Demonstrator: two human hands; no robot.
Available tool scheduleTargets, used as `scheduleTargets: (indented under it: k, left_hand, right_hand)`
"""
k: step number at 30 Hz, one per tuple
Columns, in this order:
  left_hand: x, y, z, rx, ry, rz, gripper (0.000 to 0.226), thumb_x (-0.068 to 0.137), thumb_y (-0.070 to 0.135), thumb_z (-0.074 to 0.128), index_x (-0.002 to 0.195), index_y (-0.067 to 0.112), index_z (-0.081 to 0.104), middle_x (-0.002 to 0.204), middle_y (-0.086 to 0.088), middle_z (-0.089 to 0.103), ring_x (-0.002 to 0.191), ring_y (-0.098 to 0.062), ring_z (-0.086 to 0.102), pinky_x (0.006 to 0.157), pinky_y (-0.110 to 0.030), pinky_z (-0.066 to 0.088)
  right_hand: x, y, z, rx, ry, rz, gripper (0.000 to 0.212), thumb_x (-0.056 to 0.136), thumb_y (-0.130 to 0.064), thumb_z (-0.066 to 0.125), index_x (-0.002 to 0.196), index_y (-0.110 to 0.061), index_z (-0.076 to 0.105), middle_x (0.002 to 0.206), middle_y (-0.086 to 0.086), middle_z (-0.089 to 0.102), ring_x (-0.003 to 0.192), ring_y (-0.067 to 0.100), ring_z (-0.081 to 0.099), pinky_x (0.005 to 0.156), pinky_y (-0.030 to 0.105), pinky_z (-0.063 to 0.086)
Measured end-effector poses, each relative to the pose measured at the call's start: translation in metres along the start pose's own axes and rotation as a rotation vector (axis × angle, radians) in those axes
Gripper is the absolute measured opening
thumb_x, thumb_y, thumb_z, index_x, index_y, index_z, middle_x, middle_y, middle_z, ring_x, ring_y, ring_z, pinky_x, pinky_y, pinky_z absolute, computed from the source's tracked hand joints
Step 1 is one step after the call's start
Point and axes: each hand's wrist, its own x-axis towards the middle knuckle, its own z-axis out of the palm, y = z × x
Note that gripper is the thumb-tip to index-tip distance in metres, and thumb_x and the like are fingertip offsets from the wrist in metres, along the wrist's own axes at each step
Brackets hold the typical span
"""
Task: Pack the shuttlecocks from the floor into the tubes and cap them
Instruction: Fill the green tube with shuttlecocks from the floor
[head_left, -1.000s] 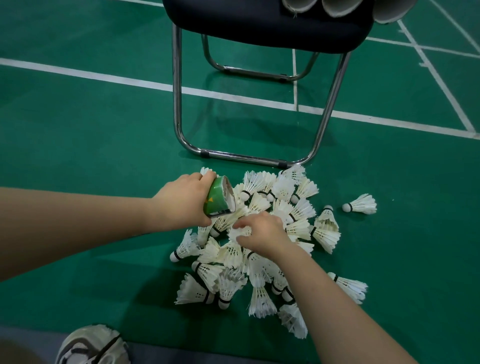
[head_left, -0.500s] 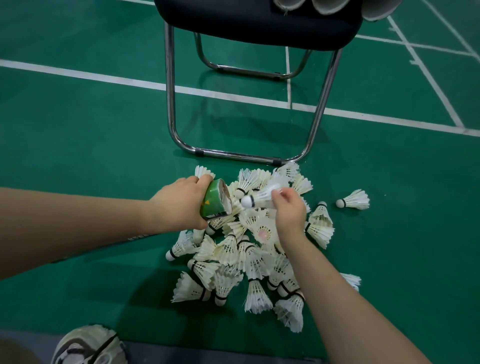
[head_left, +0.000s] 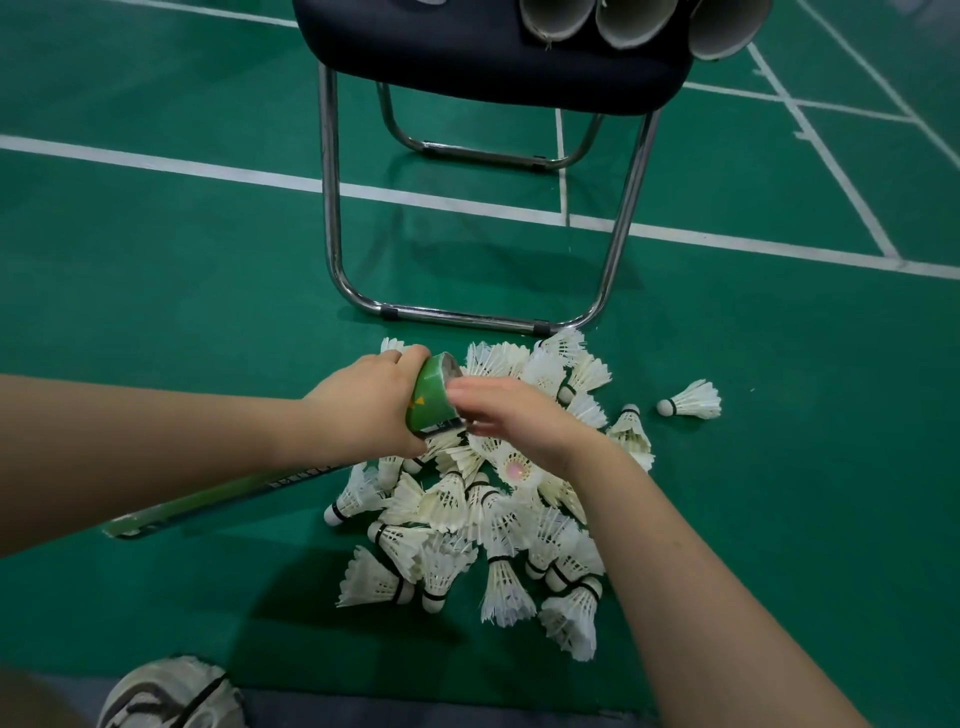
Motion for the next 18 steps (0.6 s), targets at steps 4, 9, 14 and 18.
scheduleTargets:
  k: [4,9,14,18]
  left_hand:
    - [-0.007,0.013,-0.001,0.042,-0.018,0.093,0.083,0.065,0.044,0.073,0.132,0.019,0.030,0.111,-0.001,0.050,0.099,-0.020,0.050,0.084,-0.037,0.048]
    - [-0.014,0.019,0.005,0.146,-0.074,0.140,0.081,0.066,0.044,0.071,0.132,0.021,0.030,0.118,0.000,0.050,0.109,-0.020,0.047,0.088,-0.035,0.045]
    - [-0.002,0.015,-0.001,0.123,-0.035,0.121,0.076,0.070,0.045,0.069,0.131,0.020,0.031,0.114,-0.002,0.051,0.103,-0.022,0.049,0.084,-0.038,0.047]
    - [0.007,0.014,-0.003,0.091,-0.016,0.101,0.079,0.066,0.042,0.073,0.129,0.020,0.031,0.112,-0.002,0.051,0.101,-0.022,0.049,0.083,-0.041,0.049]
  right_hand:
    - [-0.009,-0.013,0.001,-0.204,-0.271,0.071,0.011,0.083,-0.012,0.059,0.093,-0.009,0.056,0.091,0.001,0.055,0.081,0.013,0.050,0.067,0.009,0.044]
    - [-0.001,-0.006,0.010,-0.284,-0.400,0.096,0.014,0.085,-0.003,0.058,0.099,-0.005,0.057,0.091,0.002,0.057,0.085,0.014,0.052,0.084,0.025,0.045]
    - [0.007,0.002,0.005,-0.082,-0.151,0.048,0.010,0.084,-0.009,0.061,0.095,-0.011,0.061,0.091,0.004,0.063,0.083,0.014,0.057,0.075,0.017,0.048]
    - [0.010,0.009,-0.013,0.325,0.097,-0.008,0.016,0.091,-0.027,0.055,0.084,-0.014,0.062,0.084,0.002,0.065,0.082,0.018,0.062,0.083,0.033,0.051]
